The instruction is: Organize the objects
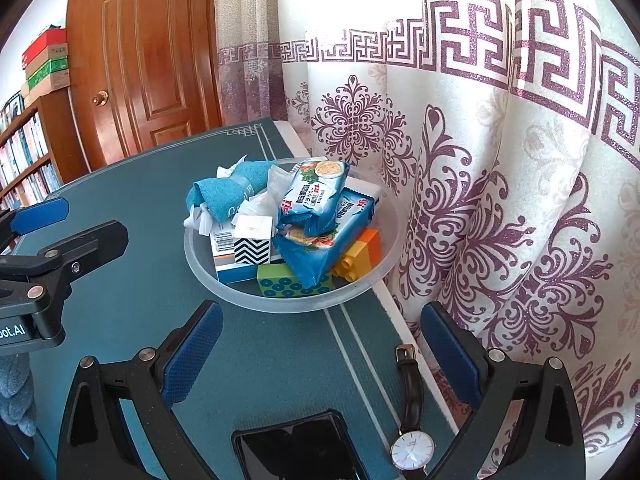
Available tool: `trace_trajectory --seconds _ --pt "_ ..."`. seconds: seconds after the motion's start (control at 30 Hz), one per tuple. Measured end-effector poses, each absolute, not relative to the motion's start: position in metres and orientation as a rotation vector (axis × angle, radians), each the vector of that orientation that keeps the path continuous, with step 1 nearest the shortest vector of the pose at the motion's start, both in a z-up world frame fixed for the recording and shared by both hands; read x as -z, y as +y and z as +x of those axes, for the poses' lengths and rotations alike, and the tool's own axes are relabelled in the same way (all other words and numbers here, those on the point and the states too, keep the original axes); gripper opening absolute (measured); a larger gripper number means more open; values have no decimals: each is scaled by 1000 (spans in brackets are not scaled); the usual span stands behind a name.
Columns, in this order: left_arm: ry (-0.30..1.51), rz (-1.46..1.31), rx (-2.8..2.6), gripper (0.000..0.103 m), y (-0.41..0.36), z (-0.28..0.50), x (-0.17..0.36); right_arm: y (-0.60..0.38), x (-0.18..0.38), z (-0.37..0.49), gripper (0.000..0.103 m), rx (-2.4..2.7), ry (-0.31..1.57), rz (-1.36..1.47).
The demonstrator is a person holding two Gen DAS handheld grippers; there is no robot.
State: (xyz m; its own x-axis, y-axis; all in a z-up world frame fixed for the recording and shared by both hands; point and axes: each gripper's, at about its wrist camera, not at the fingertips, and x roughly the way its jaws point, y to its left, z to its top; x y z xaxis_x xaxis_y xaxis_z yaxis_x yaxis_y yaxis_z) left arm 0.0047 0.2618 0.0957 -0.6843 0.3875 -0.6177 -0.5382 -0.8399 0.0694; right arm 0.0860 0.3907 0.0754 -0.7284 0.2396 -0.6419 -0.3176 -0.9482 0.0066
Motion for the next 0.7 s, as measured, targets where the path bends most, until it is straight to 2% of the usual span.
trace_trajectory --seconds 0.7 --pt "373 -817 -2455 103 271 6 -93 392 -67 83 100 -2651 174 -992"
